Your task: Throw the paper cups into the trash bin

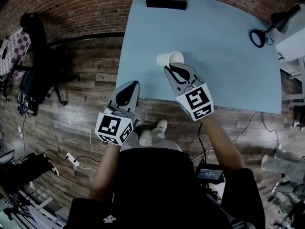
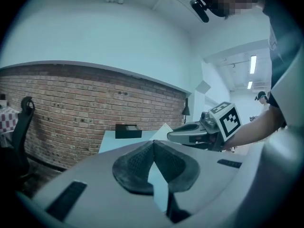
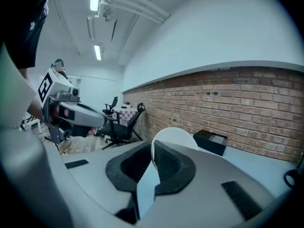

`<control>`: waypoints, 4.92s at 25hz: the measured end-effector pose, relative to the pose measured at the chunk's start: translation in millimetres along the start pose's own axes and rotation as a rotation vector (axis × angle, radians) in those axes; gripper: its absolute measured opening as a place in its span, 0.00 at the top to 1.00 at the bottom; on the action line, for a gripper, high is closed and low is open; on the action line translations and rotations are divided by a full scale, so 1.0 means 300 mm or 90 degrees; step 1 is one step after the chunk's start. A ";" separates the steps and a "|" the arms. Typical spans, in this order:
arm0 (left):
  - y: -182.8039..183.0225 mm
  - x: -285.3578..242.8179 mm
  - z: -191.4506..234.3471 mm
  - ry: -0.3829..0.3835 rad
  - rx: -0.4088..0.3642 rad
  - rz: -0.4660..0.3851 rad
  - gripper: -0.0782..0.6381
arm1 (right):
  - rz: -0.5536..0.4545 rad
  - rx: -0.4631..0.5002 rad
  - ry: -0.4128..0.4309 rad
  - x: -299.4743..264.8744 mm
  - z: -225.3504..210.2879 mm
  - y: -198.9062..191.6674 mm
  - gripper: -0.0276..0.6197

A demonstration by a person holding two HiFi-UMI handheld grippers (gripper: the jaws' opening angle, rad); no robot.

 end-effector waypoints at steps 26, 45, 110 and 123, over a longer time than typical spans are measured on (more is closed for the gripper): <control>-0.080 0.452 0.459 0.071 0.024 -0.013 0.89 | -0.079 -0.059 0.106 -0.316 0.563 0.263 0.92; -0.183 0.824 0.857 0.045 0.041 -0.014 0.89 | -0.072 -0.076 0.068 -0.561 0.987 0.326 0.92; -1.176 0.812 0.857 0.090 0.081 0.093 0.89 | 0.161 -0.094 0.134 -0.857 1.334 -1.052 0.92; -1.305 0.849 0.871 0.104 0.072 0.097 0.89 | 0.269 -0.089 0.149 -1.001 1.442 -1.546 0.92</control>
Point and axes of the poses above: the fingertips, and each gripper's own axes: x backward along the fingers, z to its left, y out of its top, the point moved 2 cm from there along x, backward along the fingers, and after that the axes turned 4 degrees about -y, right-handed, at the moved point
